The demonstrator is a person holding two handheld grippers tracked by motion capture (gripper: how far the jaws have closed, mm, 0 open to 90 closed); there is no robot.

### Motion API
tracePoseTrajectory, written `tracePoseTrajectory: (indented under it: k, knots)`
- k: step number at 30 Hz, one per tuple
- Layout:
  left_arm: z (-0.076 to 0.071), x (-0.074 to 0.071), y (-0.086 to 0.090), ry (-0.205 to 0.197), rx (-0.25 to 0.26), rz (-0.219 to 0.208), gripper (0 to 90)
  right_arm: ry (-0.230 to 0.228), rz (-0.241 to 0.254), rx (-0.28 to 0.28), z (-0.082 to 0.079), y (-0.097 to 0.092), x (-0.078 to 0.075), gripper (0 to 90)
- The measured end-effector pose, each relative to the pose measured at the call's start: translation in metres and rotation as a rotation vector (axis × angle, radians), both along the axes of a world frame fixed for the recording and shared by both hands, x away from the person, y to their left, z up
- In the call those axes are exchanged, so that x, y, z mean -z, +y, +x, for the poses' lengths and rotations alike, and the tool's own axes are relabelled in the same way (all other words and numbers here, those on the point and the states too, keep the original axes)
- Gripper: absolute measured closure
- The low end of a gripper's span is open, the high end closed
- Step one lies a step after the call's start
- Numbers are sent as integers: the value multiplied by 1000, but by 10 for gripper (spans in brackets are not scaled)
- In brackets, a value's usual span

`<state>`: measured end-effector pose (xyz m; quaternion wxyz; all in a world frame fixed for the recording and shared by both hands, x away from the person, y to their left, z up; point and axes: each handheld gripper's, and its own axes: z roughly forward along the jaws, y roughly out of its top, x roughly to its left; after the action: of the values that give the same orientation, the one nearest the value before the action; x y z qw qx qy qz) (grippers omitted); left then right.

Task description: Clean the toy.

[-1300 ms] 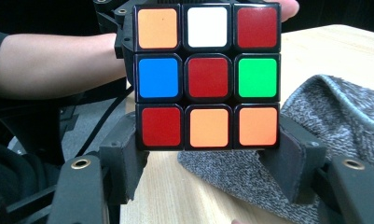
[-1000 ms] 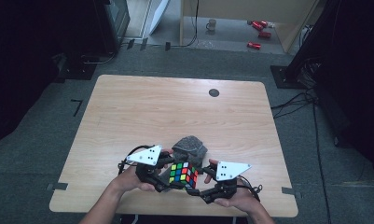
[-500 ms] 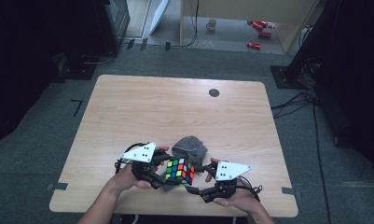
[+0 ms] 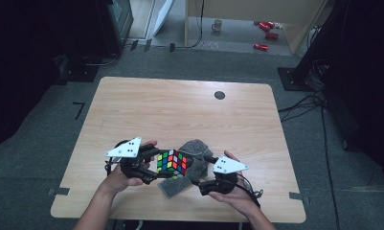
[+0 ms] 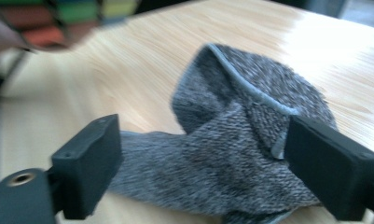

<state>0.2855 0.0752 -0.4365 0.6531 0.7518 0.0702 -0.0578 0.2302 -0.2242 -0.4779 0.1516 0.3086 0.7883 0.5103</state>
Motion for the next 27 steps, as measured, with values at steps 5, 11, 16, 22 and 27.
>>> tracePoseTrajectory:
  k: [5, 11, 16, 22, 27]
  knots:
    - [2, 3, 3, 26, -53, 4, 345, -10, -96, 62, 17, 15, 9, 29]
    - [6, 3, 3, 70, -112, -3, 345, -11, -289, 174, 26, 27, 34, 264]
    - [7, 1, 1, 99, -167, -18, 345, 4, -309, 180, 25, 26, 36, 659]
    - [5, 1, -5, 70, -224, 10, 345, 10, -188, 216, 22, 7, 19, 769]
    - [0, 4, -16, 24, -245, 69, 344, -68, -34, 262, 8, -13, -12, 770]
